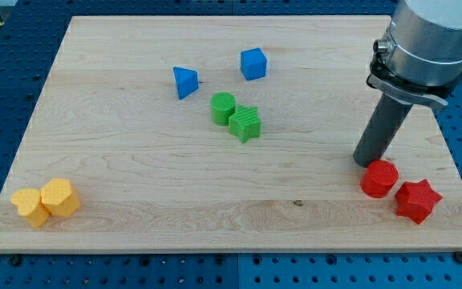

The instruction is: Push the blue cube towards top left

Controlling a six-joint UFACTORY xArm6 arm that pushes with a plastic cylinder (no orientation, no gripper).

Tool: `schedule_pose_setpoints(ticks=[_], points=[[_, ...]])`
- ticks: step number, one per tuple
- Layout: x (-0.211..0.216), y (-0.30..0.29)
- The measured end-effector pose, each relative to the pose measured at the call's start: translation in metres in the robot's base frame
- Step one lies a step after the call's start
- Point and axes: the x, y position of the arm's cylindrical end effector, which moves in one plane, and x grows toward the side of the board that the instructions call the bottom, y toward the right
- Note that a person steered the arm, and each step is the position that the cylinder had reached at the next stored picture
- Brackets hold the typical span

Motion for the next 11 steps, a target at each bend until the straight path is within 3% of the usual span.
schedule_pose_setpoints(ticks=[4,6,7,8,9,11], points=[[0.015,0.033],[-0.090,-0.014],[-0.092,-0.019],[-0.101,-0.069],[-0.101,-0.069],[-0.157,-0.107]])
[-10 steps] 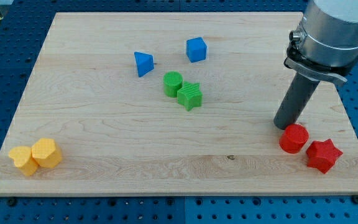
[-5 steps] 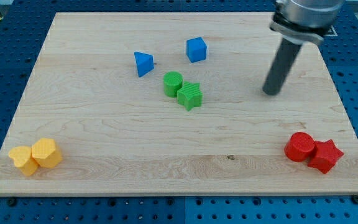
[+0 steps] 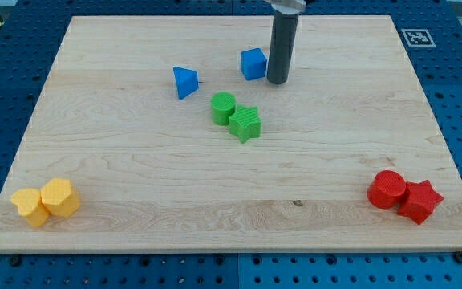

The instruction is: Push the blue cube towards top left

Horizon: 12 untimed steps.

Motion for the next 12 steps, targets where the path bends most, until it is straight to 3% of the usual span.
schedule_pose_setpoints(ticks=[1,3,12], points=[[0.000,0.000],[-0.052,-0.069],[-0.064,-0.263]])
